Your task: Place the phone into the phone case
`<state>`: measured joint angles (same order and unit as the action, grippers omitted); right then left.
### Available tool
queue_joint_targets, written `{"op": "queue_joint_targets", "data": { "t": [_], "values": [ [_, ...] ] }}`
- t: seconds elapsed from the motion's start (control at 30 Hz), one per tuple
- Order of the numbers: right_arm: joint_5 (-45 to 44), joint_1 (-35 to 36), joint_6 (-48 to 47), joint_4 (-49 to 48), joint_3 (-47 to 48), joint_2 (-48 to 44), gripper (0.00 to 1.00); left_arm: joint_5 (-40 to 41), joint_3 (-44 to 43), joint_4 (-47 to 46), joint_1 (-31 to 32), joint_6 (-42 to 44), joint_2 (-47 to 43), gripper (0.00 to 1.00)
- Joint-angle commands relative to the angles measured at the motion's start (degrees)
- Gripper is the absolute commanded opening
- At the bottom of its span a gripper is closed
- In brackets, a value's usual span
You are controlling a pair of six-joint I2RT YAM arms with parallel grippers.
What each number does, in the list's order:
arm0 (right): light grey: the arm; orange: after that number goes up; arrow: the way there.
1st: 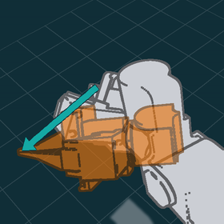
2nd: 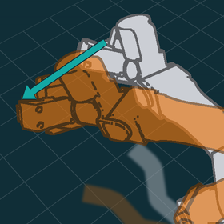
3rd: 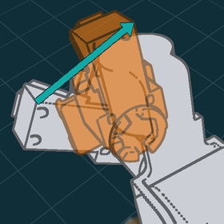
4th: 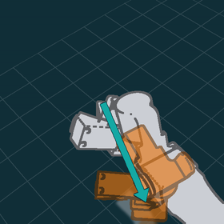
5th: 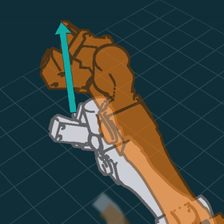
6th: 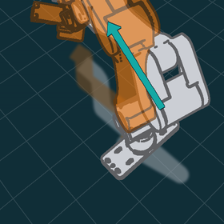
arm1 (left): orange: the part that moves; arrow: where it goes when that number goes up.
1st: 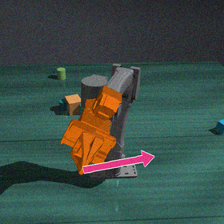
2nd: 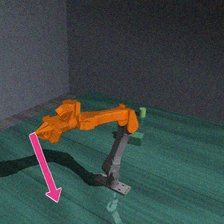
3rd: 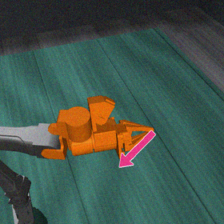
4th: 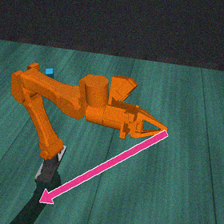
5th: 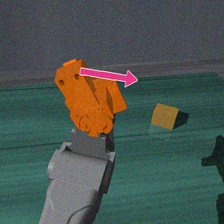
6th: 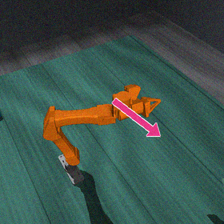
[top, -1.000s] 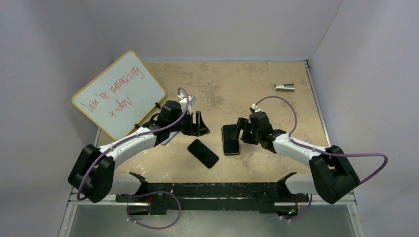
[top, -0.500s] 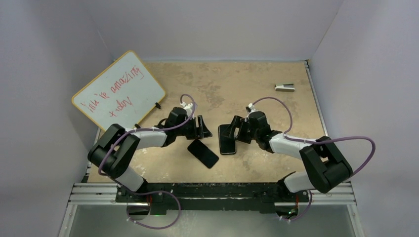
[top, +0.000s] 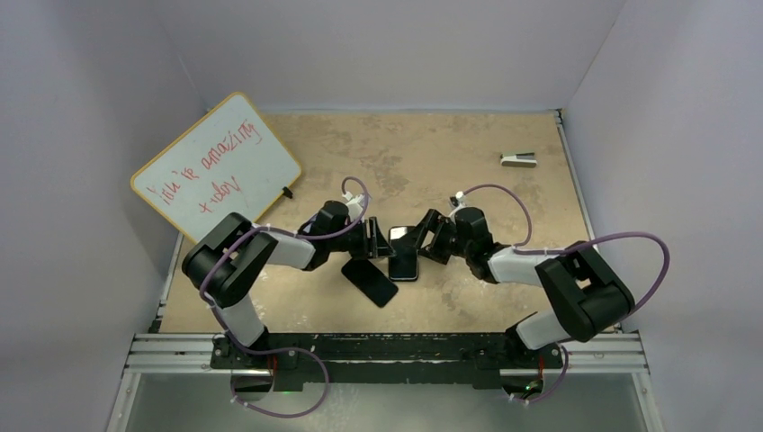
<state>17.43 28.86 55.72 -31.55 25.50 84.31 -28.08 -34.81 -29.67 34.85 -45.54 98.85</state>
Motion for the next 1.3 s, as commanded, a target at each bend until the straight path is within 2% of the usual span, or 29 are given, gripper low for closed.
{"op": "queue_joint_targets", "data": {
  "t": [0.0, 0.17, 0.37, 0.7, 0.9, 0.97, 1.07, 1.2, 1.27],
  "values": [
    [4.4, 0.2, 4.6, -10.5, -1.0, -0.5, 0.84, -1.8, 0.1, -2.4, 0.8, 0.6, 1.5, 0.46],
    [5.8, 0.2, 5.8, -15.6, -2.6, -2.5, 0.84, -1.6, 0.6, -1.6, 0.8, 1.7, 0.8, 0.37],
    [7.5, 0.3, 5.2, -16.6, -3.4, -2.0, 0.84, -0.5, 0.9, 0.3, 0.7, 3.3, -0.3, 0.3],
    [12.8, 0.2, 8.1, -27.5, -5.2, 5.0, 0.8, 0.4, 1.4, 1.2, 0.8, 4.4, -1.4, 0.26],
    [14.6, 0.3, 9.6, -30.6, -5.2, 5.6, 0.78, 1.9, 0.3, 4.6, 0.7, 6.5, -2.3, 0.22],
    [14.7, 0.3, 9.8, -30.6, -5.1, 5.1, 0.78, 2.3, -0.3, 6.2, 0.8, 7.2, -2.7, 0.23],
    [14.6, 0.2, 9.4, -29.7, -5.0, 4.2, 0.78, 2.8, -1.5, 9.0, 0.8, 9.0, -3.2, 0.29],
    [13.7, 0.3, 6.1, -23.3, -3.7, 3.8, 0.77, 3.6, -2.7, 11.5, 0.8, 11.2, -3.8, 0.31],
    [14.2, 0.2, 5.9, -23.3, -3.6, 4.6, 0.77, 3.6, -2.9, 11.9, 0.8, 11.5, -4.0, 0.31]
  ]
}}
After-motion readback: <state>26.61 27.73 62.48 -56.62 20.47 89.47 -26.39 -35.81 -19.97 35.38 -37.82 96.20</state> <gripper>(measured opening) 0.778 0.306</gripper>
